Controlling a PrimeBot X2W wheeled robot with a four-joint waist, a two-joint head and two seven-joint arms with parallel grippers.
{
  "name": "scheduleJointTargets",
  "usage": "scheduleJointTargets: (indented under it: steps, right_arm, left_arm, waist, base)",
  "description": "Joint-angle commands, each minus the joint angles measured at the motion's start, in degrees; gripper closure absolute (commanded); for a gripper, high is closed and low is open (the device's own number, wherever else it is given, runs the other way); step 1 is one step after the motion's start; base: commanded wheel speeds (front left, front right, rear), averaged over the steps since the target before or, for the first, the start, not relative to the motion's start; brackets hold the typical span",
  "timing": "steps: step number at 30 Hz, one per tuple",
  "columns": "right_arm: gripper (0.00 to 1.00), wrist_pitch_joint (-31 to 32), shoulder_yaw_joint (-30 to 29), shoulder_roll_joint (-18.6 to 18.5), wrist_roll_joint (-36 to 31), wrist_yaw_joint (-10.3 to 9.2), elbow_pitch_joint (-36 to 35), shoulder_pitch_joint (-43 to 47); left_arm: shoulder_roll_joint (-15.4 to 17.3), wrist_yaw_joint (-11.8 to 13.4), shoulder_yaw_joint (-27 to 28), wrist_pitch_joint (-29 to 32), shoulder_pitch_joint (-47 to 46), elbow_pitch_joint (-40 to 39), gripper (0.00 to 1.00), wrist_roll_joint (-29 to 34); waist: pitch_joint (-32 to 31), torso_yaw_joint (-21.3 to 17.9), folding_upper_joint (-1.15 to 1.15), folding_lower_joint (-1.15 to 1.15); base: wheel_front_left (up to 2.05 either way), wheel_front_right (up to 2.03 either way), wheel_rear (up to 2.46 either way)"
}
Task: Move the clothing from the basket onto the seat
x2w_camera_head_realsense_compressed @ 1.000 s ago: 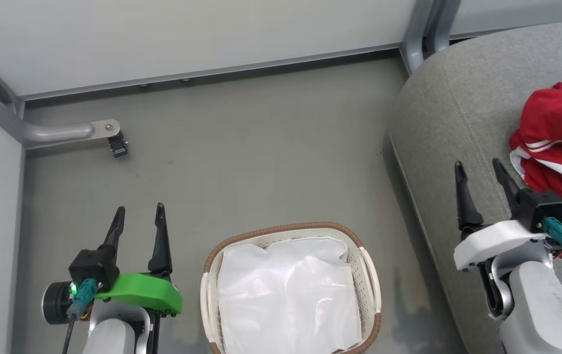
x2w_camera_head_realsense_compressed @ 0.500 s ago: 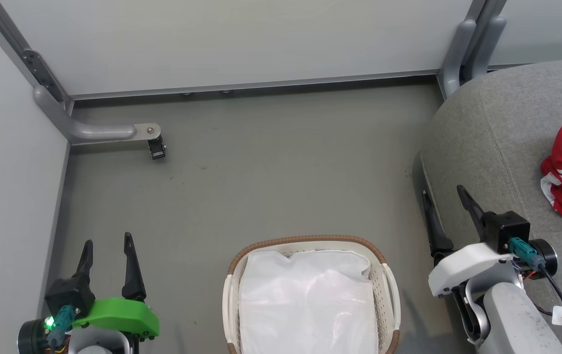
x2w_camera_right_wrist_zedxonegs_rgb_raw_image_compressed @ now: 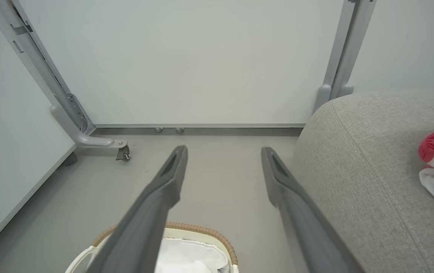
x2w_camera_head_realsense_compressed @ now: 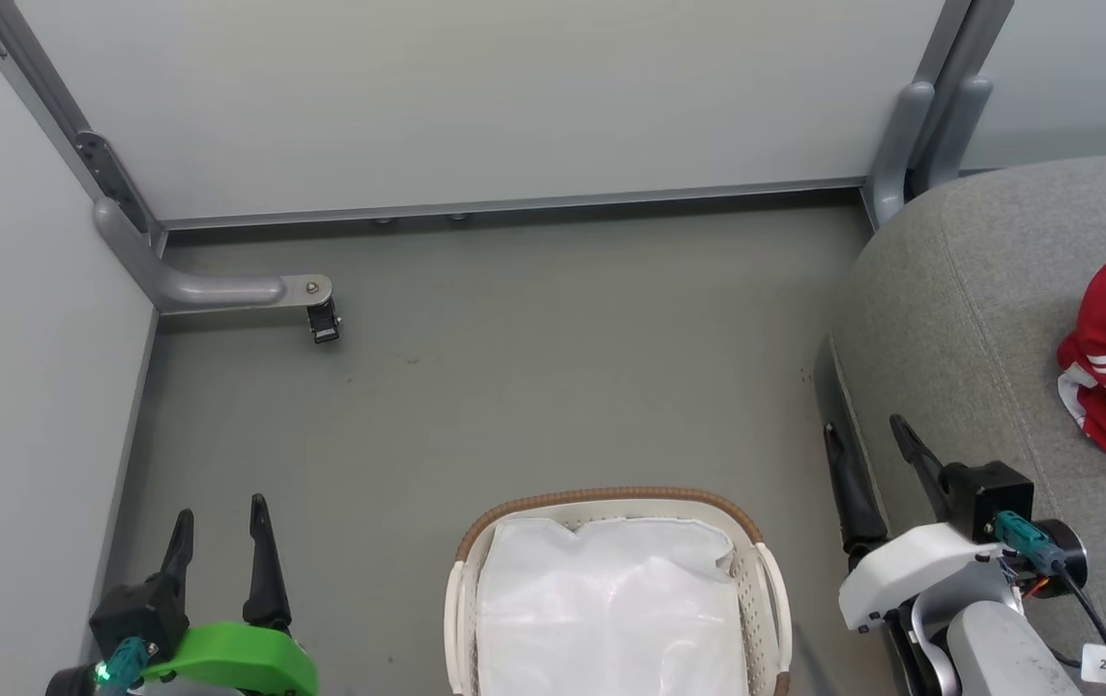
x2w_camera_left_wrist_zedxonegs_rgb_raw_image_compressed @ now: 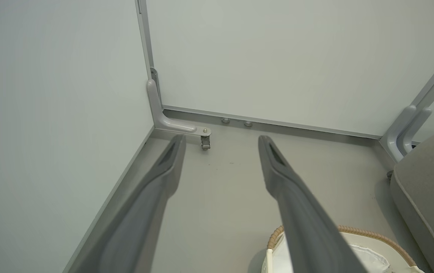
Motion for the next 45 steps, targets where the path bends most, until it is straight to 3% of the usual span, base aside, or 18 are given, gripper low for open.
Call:
scheduleJointTargets:
  steps: [1,45]
  right_arm:
    - [1.0,0.0,0.0,0.1,0.1,0.0,0.3,0.1]
    - [1.0,10.3,-4.7,0.1,39.3,-0.03,-4.2,2.8]
  left_arm:
    - [0.0,0.0,0.0,0.0,-0.1,0.3,1.0,-0.1]
    - [0.0,-2.4,2.8,10.4,-2.3,-2.1,1.0,-37.6]
  waist:
    - [0.0,0.0,0.0,0.0]
    - [-1.6,-0.7,0.18,0.0]
  base:
    - [0.0,0.0,0.0]
    - [0.0,0.0,0.0]
